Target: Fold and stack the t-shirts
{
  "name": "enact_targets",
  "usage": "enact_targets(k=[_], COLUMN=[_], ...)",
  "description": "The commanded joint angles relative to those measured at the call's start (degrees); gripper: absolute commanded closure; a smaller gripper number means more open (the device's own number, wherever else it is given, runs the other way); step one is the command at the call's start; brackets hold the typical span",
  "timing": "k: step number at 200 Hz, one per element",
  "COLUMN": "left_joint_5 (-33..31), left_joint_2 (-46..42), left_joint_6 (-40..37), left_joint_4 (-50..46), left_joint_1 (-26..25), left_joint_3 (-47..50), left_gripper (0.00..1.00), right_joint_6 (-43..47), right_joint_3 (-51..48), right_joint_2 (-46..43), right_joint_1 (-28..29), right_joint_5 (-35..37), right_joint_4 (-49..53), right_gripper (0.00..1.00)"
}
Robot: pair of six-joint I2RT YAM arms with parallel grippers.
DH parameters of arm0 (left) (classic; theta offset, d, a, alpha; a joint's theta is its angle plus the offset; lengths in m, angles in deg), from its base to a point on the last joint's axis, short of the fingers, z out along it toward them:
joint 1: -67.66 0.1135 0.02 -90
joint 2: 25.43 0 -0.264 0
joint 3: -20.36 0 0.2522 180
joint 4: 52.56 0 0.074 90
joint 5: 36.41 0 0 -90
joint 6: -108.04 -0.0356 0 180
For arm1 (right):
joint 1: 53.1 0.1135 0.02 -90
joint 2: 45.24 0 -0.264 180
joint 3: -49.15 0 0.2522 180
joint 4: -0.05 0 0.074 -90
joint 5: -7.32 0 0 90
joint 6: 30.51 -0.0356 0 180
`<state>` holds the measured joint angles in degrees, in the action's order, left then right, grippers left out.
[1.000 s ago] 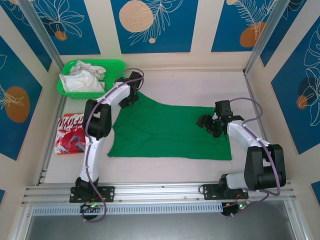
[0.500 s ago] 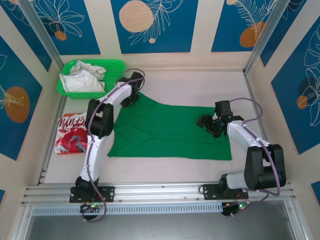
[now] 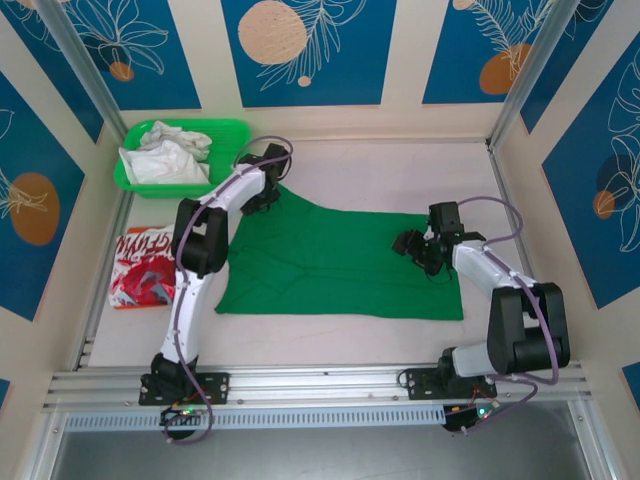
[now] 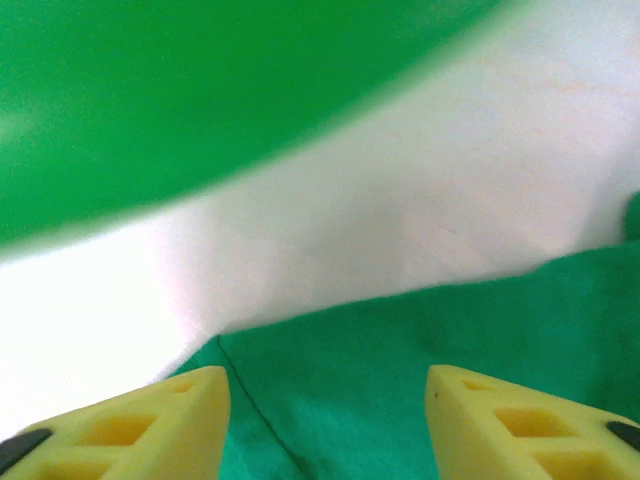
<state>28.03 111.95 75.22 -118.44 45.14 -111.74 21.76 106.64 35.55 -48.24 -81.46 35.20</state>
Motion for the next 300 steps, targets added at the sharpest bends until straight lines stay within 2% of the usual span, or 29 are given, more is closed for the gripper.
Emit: enact_targets(k=[1, 54, 70, 98, 128, 153, 193, 243, 300], left_joint_5=[-1.75, -0.56, -0.03, 1.27, 2.77, 4.66, 5.70, 4.78, 3.26], left_joint_2=[-5.00, -7.26, -7.68, -7.72, -7.43, -6.70, -4.46, 1.92, 4.27], left_joint_6=[-1.47, -1.64, -1.57, -1.33, -1.21, -0.95, 0.02, 0.25, -0.70], left_joint_4=[-1.01, -0.28, 0.35, 0.70, 1.54, 2.43, 2.01, -1.55, -2.38], left_joint_1=[-1.29, -1.38, -1.38, -1.38, -1.45, -1.64, -3.02, -3.93, -2.99], left_joint_3=[-0.31, 0.76, 1.77, 2.25, 2.50, 2.42, -0.02, -6.64, -7.60], left_gripper=[0.43, 0.41, 0.41, 0.41, 0.40, 0.41, 0.46, 0.50, 0.56], right_joint_6=[-0.58, -0.41, -1.31, -2.09, -0.94, -0.68, -0.93, 0.29, 1.22], right_joint_3=[3.29, 12.14, 12.65, 11.99, 10.64, 9.32, 8.48, 9.80, 8.38], right_joint_2=[4.43, 16.76, 18.76, 20.27, 18.45, 17.81, 14.55, 8.50, 4.07], right_joint_1=[-0.29, -1.54, -3.30, -7.85, -11.65, -13.82, -12.76, -9.66, -9.27], right_joint_5=[-0.81, 0.44, 1.17, -1.65, -1.54, -4.44, -6.73, -4.47, -3.62], right_joint_4=[-3.90, -4.80, -3.57, -1.70, -0.03, -1.17, -3.71, -2.51, -1.09], right_gripper=[0.29, 0.29, 0.30, 0.31, 0.31, 0.31, 0.31, 0.30, 0.30])
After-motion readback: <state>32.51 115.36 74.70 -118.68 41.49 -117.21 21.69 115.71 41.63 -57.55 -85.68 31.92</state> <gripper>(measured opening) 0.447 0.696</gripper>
